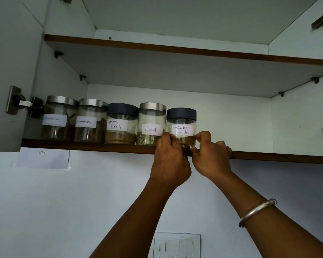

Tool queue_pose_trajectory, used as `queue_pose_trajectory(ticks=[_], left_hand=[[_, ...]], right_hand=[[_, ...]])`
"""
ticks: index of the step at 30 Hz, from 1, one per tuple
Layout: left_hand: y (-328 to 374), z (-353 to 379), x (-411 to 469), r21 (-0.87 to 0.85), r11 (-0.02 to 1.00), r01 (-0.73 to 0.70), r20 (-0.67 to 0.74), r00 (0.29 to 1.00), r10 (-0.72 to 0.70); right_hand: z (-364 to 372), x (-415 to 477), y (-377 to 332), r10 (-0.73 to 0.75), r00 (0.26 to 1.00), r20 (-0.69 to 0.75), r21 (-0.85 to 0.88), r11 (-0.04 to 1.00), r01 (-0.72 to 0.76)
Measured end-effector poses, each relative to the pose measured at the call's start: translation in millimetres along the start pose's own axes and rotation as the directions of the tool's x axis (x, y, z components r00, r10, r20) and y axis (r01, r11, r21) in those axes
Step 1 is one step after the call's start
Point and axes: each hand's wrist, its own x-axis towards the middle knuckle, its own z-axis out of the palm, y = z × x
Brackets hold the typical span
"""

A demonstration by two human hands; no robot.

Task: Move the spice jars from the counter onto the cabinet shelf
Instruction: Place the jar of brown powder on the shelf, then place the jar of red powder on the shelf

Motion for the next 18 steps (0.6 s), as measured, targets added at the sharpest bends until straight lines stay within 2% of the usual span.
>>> queue_pose_trajectory(ticks=[5, 8, 10, 13, 16, 18], left_hand=[[-1.0, -10.6, -16.6, -0.057, 0.996, -0.072, 0.155, 0.985, 0.08], [-6.9, -17.4, -44.8, -0.129, 0.988, -0.09, 0.296, 0.947, 0.125], [-17.2, -21.8, -72.0, -0.201, 0.979, -0.029, 0.372, 0.922, 0.104], [-43.0, -32.1, -121.9, -0.281, 0.954, 0.104, 0.448, 0.894, 0.034], [-74.5, -44.2, -189.1, -0.222, 0.94, 0.261, 0.574, 0.814, -0.091], [-91.6, -52.7, -238.6, -0.156, 0.925, 0.347, 0.649, 0.742, -0.168]], right_hand=[[-4.7, -8.6, -2.4, 0.003, 0.999, 0.05, 0.07, 0.998, -0.006], [5.3, -32.4, -12.6, -0.04, 0.993, 0.114, 0.02, 0.999, 0.038], [20.4, -58.6, -20.7, -0.086, 0.984, 0.158, 0.006, 0.996, 0.086], [49.0, -110.6, -31.6, -0.142, 0.94, 0.309, 0.104, 0.988, 0.115], [88.0, -177.2, -40.6, -0.168, 0.841, 0.515, 0.167, 0.981, 0.094], [113.9, -223.4, -44.4, -0.164, 0.782, 0.602, 0.195, 0.979, 0.055]])
